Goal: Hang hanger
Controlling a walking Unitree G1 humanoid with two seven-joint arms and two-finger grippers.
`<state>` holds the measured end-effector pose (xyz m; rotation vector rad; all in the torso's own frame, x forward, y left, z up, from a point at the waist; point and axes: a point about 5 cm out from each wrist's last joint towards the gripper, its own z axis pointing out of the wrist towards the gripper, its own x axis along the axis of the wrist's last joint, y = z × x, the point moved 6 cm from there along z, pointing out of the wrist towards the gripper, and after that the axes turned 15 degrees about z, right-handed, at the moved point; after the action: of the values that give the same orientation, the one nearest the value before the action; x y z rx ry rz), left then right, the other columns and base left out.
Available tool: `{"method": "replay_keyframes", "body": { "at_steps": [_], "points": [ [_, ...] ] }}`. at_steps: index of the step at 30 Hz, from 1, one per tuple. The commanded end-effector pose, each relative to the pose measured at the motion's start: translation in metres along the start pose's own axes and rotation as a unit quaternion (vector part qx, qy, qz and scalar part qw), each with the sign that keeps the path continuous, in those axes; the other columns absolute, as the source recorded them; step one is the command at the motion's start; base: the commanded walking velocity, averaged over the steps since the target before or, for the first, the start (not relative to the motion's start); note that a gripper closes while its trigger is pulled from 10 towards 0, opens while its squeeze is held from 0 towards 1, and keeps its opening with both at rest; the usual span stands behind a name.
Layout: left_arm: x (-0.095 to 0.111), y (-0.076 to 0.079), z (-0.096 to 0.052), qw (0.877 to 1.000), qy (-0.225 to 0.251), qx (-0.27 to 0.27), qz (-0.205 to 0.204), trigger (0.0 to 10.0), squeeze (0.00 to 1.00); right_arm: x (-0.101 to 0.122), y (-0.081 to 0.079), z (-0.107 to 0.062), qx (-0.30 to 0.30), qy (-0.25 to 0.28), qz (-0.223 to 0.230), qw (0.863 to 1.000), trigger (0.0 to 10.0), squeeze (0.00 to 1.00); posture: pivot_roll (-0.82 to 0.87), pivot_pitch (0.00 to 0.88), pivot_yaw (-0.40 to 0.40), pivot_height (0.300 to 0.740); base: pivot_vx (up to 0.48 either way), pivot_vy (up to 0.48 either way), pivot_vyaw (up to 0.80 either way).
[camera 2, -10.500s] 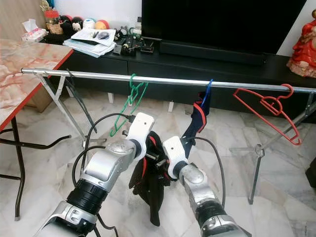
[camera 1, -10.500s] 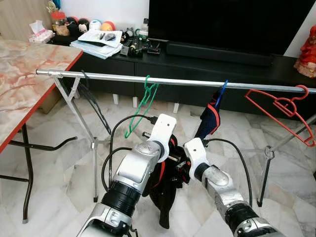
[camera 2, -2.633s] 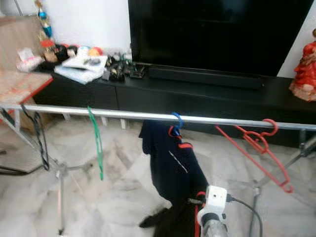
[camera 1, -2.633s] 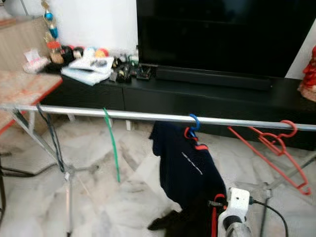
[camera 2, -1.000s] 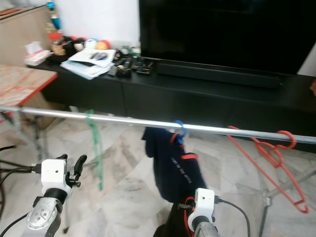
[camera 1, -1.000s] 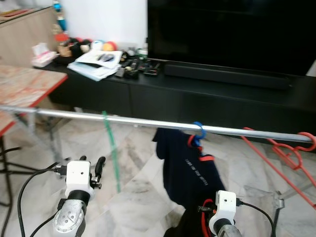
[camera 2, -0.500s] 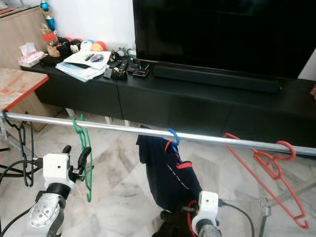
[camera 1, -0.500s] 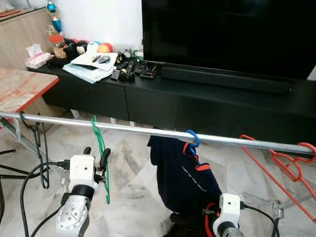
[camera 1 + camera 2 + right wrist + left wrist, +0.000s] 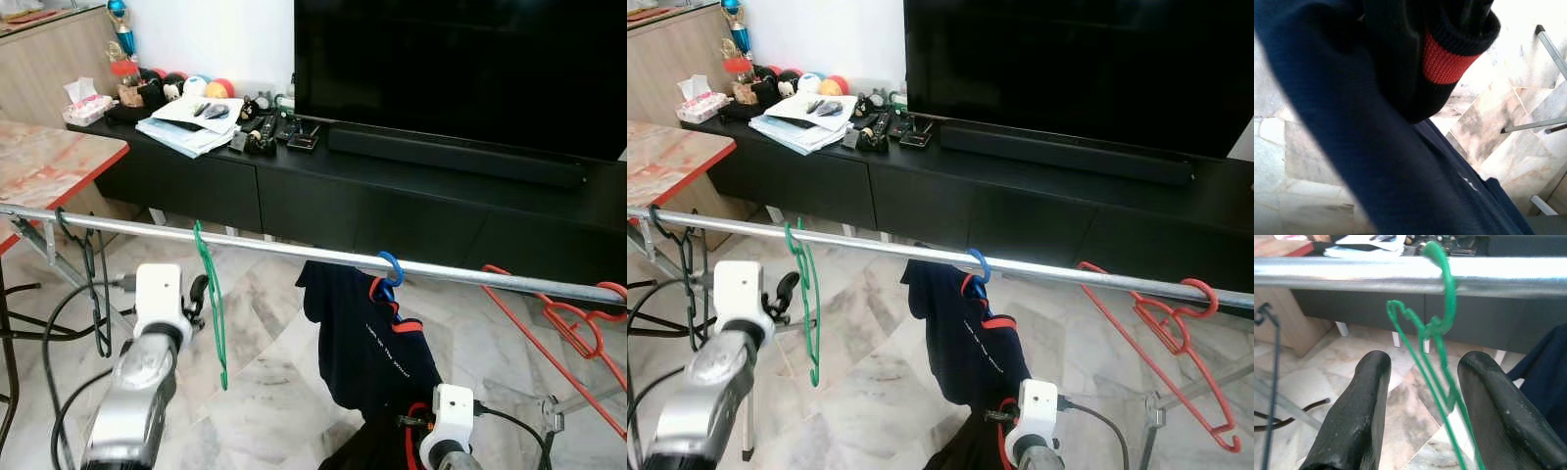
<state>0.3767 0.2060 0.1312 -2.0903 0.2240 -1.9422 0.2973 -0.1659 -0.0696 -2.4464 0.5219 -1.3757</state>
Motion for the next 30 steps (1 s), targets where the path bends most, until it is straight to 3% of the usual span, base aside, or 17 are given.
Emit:
{"method": "replay_keyframes", "body": {
  "at_steps": [1, 6, 10, 19, 25, 26, 30],
  "points": [
    [-0.004, 0.003, 0.004, 1.000, -0.010, -0.018, 0.005, 10.0, 0.00, -0.003, 0.001, 0.000, -0.003, -0.007, 0.003, 1.000, 10.0, 0.00, 0.05, 0.111, -0.003, 0.721, 0.000, 0.000, 0.00],
    [-0.001, 0.004, 0.009, 1.000, -0.019, -0.017, 0.007, 10.0, 0.00, -0.005, 0.005, -0.002, -0.008, -0.011, 0.004, 1.000, 10.0, 0.00, 0.05, 0.113, -0.004, 0.721, 0.000, 0.000, 0.00],
    [-0.015, 0.004, 0.017, 0.997, -0.079, -0.011, 0.008, 10.0, 0.00, -0.008, 0.009, -0.003, -0.014, -0.020, 0.005, 1.000, 10.0, 0.00, 0.05, 0.124, -0.009, 0.721, 0.000, 0.000, 0.00],
    [-0.012, 0.020, 0.035, 0.995, -0.095, -0.020, -0.005, 10.0, 0.00, -0.011, 0.012, -0.004, -0.017, -0.030, 0.006, 0.999, 10.0, 0.00, 0.05, 0.127, -0.014, 0.721, 0.000, 0.000, 0.00],
    [0.002, 0.024, 0.046, 0.996, -0.085, -0.013, -0.003, 10.0, 0.00, -0.010, 0.019, -0.005, -0.022, -0.033, 0.007, 0.999, 10.0, 0.00, 0.04, 0.127, -0.013, 0.721, 0.000, 0.000, 0.00],
    [0.004, 0.023, 0.047, 0.997, -0.080, -0.009, -0.004, 0.0, 0.00, -0.010, 0.020, -0.006, -0.024, -0.034, 0.007, 0.999, 10.0, 0.00, 0.04, 0.127, -0.013, 0.721, 0.000, 0.000, 0.00],
    [0.004, 0.021, 0.049, 0.997, -0.079, -0.006, -0.002, 0.0, 0.00, -0.012, 0.023, -0.007, -0.027, -0.038, 0.008, 0.999, 10.0, 0.00, 0.04, 0.128, -0.013, 0.721, 0.000, 0.000, 0.00]
  ]
}}
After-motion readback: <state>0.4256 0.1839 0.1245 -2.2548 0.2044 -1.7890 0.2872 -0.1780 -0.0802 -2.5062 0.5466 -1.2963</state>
